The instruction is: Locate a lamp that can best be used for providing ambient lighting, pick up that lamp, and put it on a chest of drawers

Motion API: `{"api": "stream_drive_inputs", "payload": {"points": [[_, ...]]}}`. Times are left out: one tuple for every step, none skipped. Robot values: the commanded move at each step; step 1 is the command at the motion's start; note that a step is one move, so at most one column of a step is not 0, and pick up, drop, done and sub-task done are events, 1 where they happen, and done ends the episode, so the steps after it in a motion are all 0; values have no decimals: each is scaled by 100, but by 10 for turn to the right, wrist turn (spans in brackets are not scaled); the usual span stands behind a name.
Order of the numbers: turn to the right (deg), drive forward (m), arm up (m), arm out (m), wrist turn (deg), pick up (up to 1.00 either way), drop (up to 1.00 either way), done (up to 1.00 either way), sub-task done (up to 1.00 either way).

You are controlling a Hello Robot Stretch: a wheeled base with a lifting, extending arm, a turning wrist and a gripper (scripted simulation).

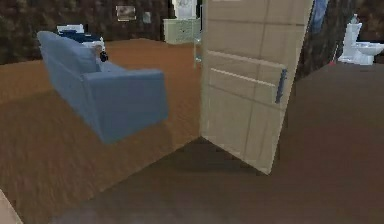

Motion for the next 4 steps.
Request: {"api": "stream_drive_inputs", "payload": {"points": [[0, 35, 0, 0, 0, 0, 0, 0, 0], [-450, 0, 0, 0, 0, 0, 0, 0, 0], [0, 100, 0, 0, 0, 0, 0, 0, 0], [0, 60, 0, 0, 0, 0, 0, 0, 0]]}}
